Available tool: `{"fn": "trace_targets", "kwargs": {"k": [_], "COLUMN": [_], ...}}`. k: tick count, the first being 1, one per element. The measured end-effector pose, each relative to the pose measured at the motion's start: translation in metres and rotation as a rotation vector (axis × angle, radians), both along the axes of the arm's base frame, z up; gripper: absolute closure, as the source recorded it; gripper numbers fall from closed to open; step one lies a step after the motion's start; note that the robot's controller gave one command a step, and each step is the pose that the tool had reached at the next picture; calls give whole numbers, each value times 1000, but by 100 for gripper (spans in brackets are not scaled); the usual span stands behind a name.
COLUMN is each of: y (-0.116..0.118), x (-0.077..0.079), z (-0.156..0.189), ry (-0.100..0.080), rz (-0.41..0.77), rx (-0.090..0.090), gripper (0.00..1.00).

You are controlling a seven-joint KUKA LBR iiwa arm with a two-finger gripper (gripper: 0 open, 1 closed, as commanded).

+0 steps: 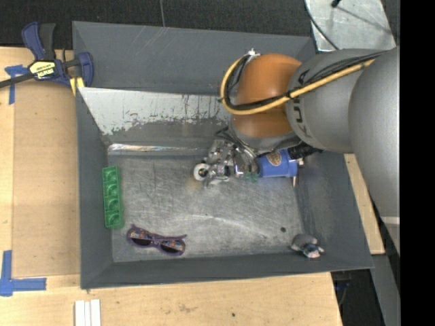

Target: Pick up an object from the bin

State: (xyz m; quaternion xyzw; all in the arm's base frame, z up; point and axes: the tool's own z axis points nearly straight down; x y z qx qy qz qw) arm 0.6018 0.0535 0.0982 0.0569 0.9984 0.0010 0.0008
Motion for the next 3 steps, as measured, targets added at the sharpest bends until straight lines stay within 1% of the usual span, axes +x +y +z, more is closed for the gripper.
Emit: {"fn": "trace_targets", "kwargs": {"k": [1, 2, 3], "y": [-6, 21, 39], "x": [7, -2, -5], "z": [-2, 0, -2], "ry": [-3, 1, 1], "rz": [-13, -20, -14], "rx": [-2, -2, -1], "gripper": [100, 100, 100]}}
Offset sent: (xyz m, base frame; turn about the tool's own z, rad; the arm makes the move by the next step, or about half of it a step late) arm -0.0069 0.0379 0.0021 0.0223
